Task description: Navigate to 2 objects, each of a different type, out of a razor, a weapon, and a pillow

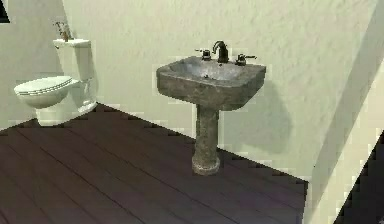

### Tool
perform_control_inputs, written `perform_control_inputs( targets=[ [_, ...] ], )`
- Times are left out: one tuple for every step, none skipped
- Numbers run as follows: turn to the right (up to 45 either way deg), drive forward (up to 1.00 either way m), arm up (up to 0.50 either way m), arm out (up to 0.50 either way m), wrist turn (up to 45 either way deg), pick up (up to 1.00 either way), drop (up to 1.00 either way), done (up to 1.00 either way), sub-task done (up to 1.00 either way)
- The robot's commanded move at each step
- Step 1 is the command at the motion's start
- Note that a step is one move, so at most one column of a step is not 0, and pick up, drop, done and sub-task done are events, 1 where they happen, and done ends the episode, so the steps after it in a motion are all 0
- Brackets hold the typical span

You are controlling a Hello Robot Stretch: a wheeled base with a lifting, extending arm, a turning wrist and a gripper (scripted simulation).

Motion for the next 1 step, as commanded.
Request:
perform_control_inputs(
  targets=[
    [0.0,0.70,0.00,0.00,0.0,0.00,0.00,0.00,0.00]
  ],
)
